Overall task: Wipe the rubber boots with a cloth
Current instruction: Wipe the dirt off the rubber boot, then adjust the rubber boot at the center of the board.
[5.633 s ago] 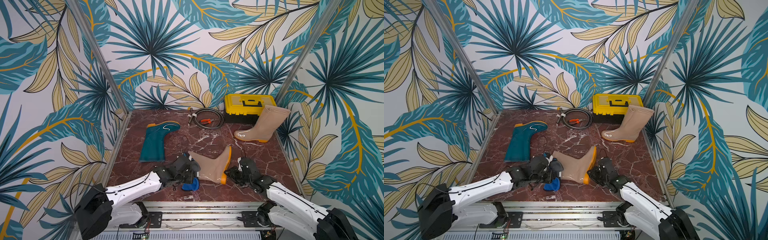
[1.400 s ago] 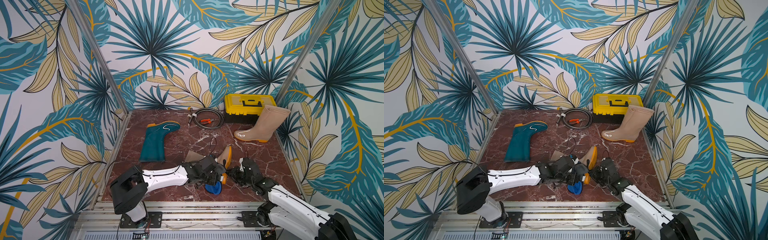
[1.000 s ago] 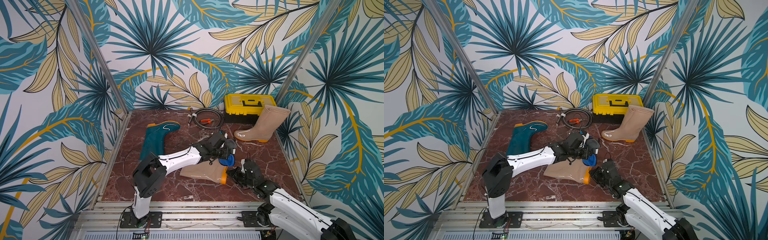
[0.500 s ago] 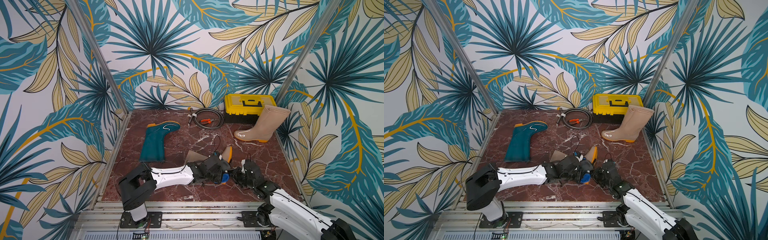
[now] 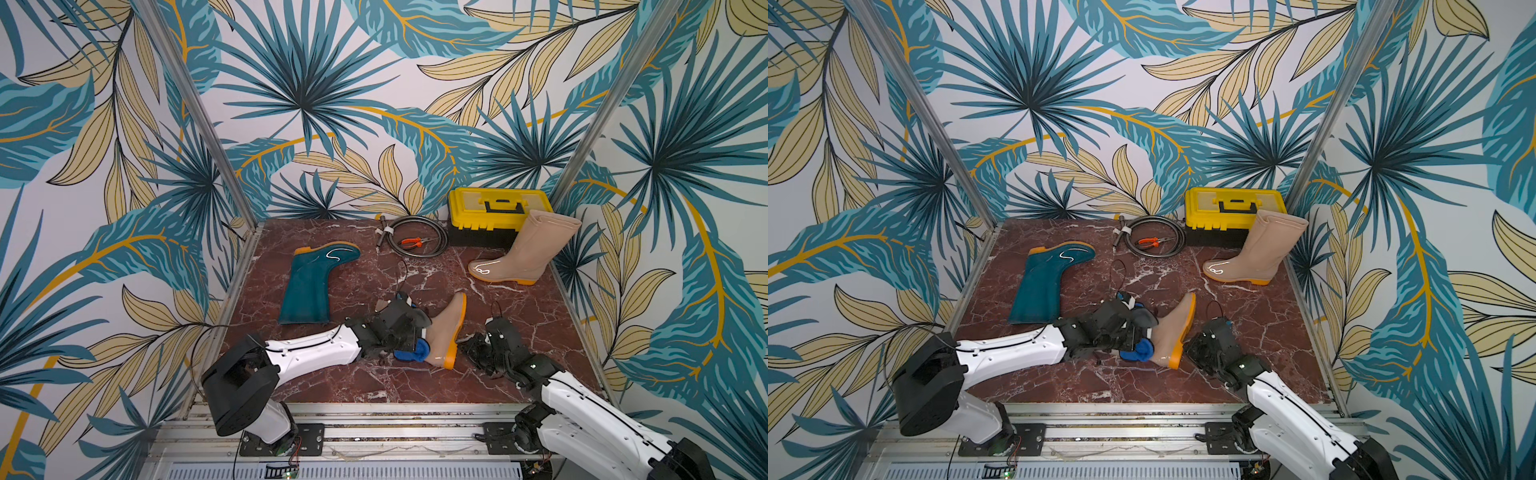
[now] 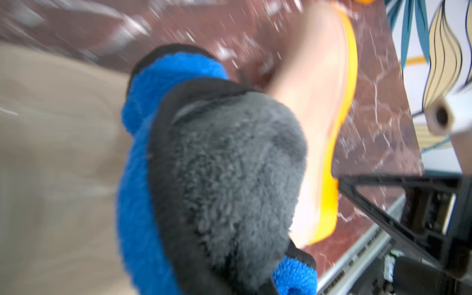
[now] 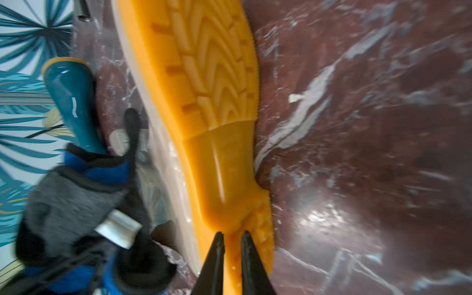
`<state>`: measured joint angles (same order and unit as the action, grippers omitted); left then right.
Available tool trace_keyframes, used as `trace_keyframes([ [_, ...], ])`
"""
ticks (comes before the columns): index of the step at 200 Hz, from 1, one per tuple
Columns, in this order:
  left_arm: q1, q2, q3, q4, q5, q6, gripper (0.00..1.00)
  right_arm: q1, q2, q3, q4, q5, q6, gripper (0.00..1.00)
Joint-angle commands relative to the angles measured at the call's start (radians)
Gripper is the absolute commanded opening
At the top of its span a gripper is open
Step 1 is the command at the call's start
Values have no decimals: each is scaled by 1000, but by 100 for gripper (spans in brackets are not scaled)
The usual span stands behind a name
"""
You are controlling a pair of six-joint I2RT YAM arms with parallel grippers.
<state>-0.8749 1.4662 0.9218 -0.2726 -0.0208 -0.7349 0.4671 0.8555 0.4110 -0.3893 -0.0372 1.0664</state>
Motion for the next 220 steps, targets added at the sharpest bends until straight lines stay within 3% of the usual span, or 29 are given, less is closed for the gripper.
trace_keyframes([
  [1,103,-132,-42,-114,-31,83,0,12,21,86,-263,115,-180,26],
  [40,318,-327,-209,-233,-90,95,0,127,230,359,-389,257,-397,56],
  [81,463,-495,-379,-247,-45,48,0,442,577,630,-472,475,-548,71],
  [101,516,-525,-425,-247,20,32,0,568,765,769,-500,530,-633,75],
  [129,567,-526,-446,-247,70,23,0,639,944,900,-452,440,-737,77],
  [184,582,-539,-452,-252,82,20,0,663,1130,1047,-347,253,-778,78],
  [220,586,-542,-448,-252,86,36,0,658,1236,1096,-368,316,-774,77],
])
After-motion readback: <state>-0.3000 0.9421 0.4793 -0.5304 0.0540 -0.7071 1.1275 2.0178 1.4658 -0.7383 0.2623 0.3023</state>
